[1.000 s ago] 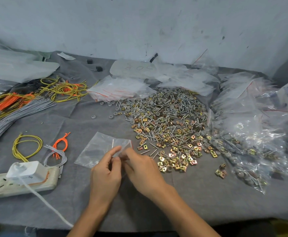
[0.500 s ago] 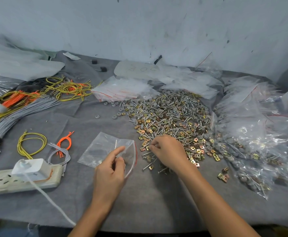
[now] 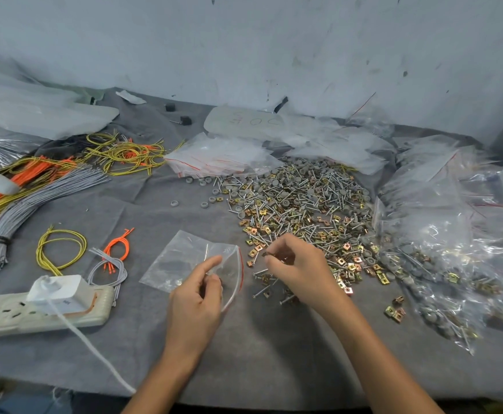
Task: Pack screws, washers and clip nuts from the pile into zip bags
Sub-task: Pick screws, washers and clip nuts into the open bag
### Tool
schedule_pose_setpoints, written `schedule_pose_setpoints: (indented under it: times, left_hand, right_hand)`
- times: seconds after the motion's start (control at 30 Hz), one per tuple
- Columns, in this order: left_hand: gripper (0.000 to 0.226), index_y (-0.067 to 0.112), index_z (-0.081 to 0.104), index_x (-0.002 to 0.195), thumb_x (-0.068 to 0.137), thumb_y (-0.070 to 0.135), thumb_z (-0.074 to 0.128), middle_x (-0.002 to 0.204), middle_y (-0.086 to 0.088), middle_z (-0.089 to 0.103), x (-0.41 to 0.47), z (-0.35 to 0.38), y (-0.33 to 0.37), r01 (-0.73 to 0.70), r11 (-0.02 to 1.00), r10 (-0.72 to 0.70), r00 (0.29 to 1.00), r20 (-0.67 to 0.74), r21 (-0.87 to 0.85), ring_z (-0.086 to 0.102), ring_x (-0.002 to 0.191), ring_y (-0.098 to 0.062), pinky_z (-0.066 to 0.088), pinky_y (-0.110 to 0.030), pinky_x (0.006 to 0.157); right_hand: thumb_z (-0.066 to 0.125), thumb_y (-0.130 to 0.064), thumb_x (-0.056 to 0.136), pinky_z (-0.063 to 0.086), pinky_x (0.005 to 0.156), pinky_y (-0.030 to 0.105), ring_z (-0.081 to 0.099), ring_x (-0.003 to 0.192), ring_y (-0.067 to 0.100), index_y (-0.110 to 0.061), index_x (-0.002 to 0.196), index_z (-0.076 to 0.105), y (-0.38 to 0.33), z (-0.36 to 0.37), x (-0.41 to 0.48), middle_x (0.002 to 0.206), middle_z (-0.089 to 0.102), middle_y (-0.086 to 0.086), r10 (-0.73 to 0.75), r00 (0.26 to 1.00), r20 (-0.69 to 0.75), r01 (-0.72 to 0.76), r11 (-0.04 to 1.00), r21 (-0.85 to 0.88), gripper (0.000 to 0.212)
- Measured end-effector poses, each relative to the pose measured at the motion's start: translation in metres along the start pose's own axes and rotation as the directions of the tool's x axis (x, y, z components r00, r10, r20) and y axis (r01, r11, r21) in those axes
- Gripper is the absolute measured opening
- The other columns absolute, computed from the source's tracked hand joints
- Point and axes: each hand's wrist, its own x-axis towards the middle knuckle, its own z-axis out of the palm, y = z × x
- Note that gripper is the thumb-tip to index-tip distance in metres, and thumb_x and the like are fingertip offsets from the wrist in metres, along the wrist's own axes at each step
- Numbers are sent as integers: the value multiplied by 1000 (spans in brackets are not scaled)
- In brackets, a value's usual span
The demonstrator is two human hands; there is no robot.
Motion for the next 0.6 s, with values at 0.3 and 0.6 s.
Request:
schedule_pose_setpoints:
  times: [0.3,0.6]
  left_hand:
    - [34,55,64,114,87,44,47,66,0,65,0,0,-1,-1,1000,1,1000,0,10,62,64,-28,54,-49,64]
    - [34,56,63,114,88,41,46,65,1,64,0,-1,1,-6,1000,6,1000,3,25,65,66,-24,56,-48,68]
  right_hand:
    - [81,-8,82,54,68,30,64,71,13,-15,85,71,-11,8,-23,80,69,-4,-171,976,-133,191,969,157,13]
    - [74,-25,89,51,78,33,61,84,8,-25,94,75,-1,37,-30,90,67,-10,-221,970,101,237,953,-188,6]
